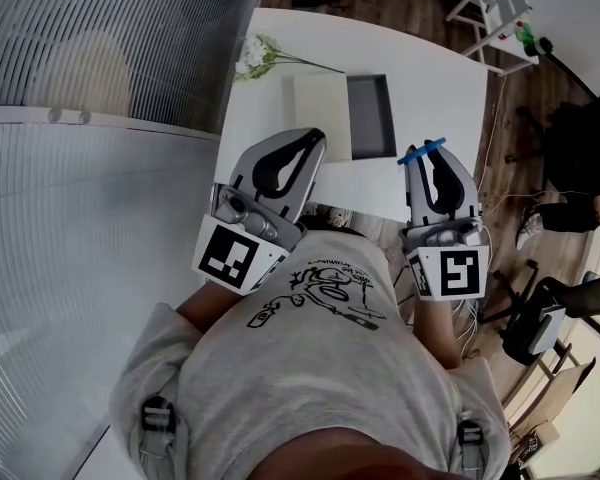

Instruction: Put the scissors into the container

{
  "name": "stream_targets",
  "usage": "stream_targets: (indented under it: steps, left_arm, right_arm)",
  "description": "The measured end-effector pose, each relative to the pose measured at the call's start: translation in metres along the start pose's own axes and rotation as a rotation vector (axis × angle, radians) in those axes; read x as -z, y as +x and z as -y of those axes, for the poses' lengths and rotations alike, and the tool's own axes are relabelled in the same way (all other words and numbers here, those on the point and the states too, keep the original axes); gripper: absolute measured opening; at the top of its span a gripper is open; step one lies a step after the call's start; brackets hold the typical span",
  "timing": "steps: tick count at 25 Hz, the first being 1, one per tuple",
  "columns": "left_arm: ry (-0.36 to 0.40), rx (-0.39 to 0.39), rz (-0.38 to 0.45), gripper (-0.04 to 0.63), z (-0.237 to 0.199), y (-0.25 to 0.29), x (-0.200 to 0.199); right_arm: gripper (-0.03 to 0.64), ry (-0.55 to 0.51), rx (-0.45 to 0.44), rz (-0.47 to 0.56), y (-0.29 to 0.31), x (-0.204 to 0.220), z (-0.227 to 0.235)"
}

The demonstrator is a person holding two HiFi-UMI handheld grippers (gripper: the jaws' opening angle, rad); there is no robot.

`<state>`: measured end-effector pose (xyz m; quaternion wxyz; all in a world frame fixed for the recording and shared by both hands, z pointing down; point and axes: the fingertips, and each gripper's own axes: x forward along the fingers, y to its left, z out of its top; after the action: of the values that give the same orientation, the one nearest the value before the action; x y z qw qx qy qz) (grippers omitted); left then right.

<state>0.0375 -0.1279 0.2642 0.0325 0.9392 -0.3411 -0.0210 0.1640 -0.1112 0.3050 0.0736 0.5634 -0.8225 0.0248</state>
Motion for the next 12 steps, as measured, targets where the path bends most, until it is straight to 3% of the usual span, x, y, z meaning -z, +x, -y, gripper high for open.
stream_targets:
  steps: [12]
  left_arm:
    - [-0.015, -0.006, -0.026, 0.026, -0.013, -0.013, 0.016]
  right_arm:
    - [0.084, 0.008, -0.024, -0.097, 0.039, 0.057, -0.005]
